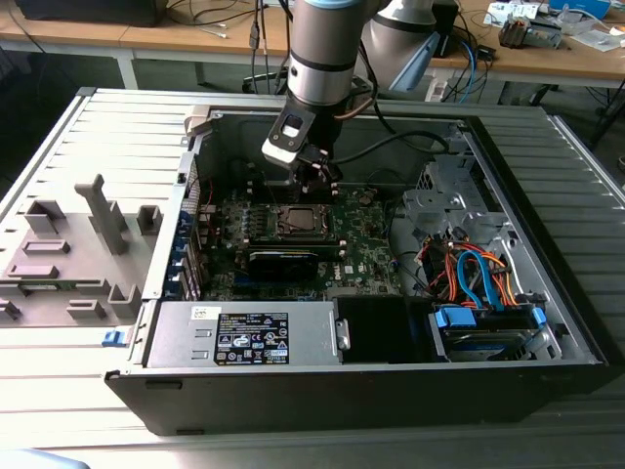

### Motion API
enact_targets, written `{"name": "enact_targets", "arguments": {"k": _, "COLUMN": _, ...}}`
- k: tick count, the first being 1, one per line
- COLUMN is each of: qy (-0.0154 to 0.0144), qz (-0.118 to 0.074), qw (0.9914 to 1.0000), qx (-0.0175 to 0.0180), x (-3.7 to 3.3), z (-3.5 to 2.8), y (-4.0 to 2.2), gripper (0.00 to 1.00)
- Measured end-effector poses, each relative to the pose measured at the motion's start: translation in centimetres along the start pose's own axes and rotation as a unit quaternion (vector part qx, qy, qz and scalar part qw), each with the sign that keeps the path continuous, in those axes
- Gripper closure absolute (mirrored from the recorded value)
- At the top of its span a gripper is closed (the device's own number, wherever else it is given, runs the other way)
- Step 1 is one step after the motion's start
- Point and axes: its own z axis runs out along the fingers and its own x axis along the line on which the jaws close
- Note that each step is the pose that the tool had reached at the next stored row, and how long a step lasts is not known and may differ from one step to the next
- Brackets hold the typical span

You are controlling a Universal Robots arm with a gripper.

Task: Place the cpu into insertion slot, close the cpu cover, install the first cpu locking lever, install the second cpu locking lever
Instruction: 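Install the first cpu locking lever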

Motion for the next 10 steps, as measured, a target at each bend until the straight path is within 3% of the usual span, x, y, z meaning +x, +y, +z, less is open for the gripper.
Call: {"name": "enact_targets", "arguments": {"k": 10, "qy": 0.0021, "qz": -0.018, "qw": 0.99983, "qx": -0.0012, "x": -0.11, "z": 0.0, "y": -0.07, "gripper": 0.89}}
